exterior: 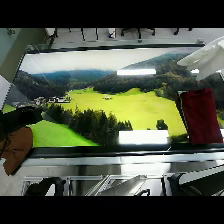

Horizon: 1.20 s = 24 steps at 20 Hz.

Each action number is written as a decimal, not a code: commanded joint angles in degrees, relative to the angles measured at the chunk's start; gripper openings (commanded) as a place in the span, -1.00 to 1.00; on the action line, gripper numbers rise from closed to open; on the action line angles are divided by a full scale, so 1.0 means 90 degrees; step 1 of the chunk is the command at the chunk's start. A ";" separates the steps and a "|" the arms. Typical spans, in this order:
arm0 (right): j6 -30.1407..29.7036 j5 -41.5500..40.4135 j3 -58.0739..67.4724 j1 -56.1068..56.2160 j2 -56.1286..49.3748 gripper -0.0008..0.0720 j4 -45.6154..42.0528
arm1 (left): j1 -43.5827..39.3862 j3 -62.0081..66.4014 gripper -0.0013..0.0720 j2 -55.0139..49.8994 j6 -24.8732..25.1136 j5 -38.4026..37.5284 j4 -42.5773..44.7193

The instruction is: Fold the shirts.

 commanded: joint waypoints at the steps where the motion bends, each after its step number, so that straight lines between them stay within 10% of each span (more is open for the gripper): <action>1: 0.0002 -0.1406 0.0034 -0.0355 -0.0073 -0.91 0.0068 | 0.0005 -0.0002 -0.93 0.0000 -0.0078 -0.0044 -0.0005; 6: 0.0641 -0.2786 -0.0471 -0.0903 0.0619 -0.91 -0.0563 | 0.0005 -0.0002 -0.93 0.0000 -0.0078 -0.0029 -0.0007; 13: 0.2739 -0.4789 -0.0940 -0.0986 0.2169 -0.91 -0.3963 | 0.0005 -0.0002 -0.93 0.0000 -0.0073 0.0075 -0.0002; 22: 0.3072 -0.4405 -0.4699 -0.0988 0.3546 -0.87 -0.6394 | 0.0005 -0.0002 -0.93 -0.0029 0.0163 0.0313 -0.0002; 23: 0.3072 -0.4257 -0.5056 -0.0988 0.3531 -0.55 -0.6399 | 0.0007 -0.0002 -0.93 -0.0029 0.0163 0.0313 0.0000; 24: 0.3072 -0.4133 -0.5331 -0.0988 0.3490 0.40 -0.6460 | 0.0005 -0.0002 -0.93 -0.0029 0.0163 0.0316 0.0000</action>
